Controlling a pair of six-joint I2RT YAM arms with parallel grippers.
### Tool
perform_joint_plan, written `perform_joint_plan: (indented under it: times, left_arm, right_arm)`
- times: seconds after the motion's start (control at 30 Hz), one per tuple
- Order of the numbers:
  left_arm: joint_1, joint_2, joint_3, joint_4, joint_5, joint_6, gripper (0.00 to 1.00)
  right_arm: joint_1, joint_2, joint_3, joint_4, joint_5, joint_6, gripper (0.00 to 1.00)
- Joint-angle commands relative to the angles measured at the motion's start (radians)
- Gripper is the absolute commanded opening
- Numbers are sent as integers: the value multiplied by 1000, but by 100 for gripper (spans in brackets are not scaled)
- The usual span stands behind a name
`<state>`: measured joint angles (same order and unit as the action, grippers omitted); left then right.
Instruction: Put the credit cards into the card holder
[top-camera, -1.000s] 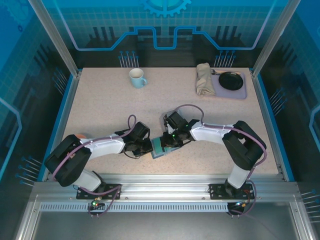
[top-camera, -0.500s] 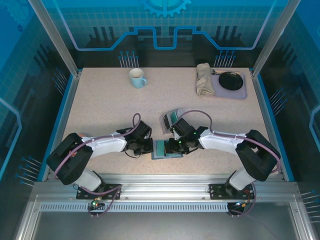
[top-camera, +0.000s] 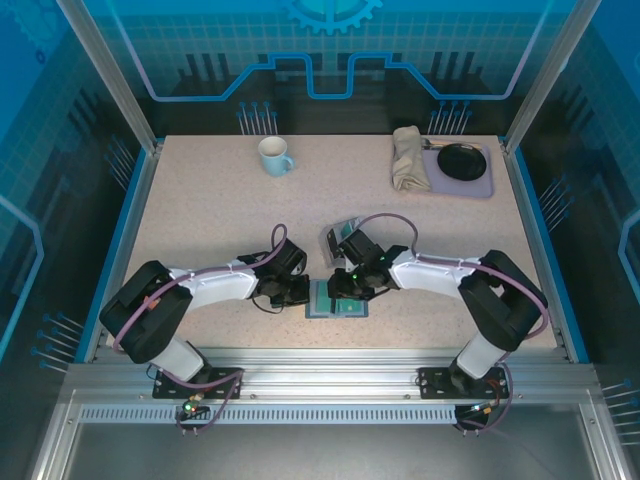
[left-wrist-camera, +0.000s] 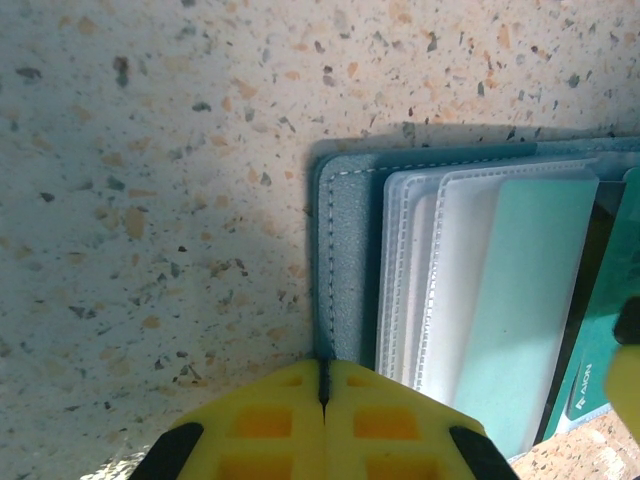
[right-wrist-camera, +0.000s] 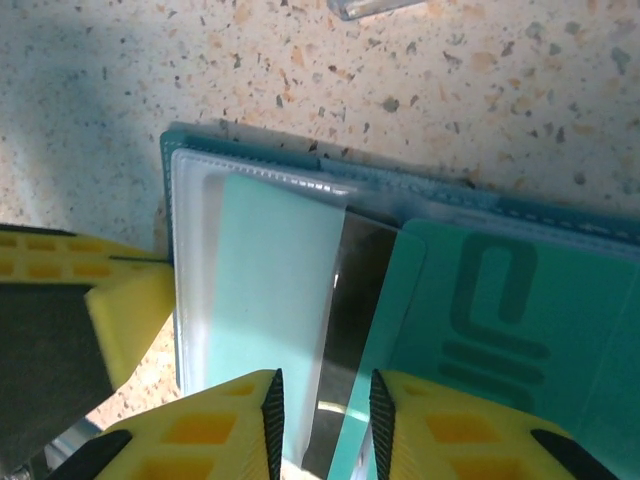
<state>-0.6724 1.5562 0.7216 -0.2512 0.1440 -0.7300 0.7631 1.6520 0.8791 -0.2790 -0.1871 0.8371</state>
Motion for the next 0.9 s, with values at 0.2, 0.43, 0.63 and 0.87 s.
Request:
perform_joint_plan:
  times: [0.2,0.43,0.63,0.87]
  left_arm:
    - [-10,41,-4,-11,40,4,2]
    - [-10,29,-1,-29,20,-5,2]
    - [-9,-9,-9,-48,-3,-24,8]
    - [-10,-130,-1,-126,-86,-71,31]
  right_arm:
    - [14,45,36,73,-60,-14,26]
    - [21,-23,50,-23,8,-43,27]
    - [9,-150,34,-225,221,-59,33]
    - [-58,-191,-71,-136,102,-64,31]
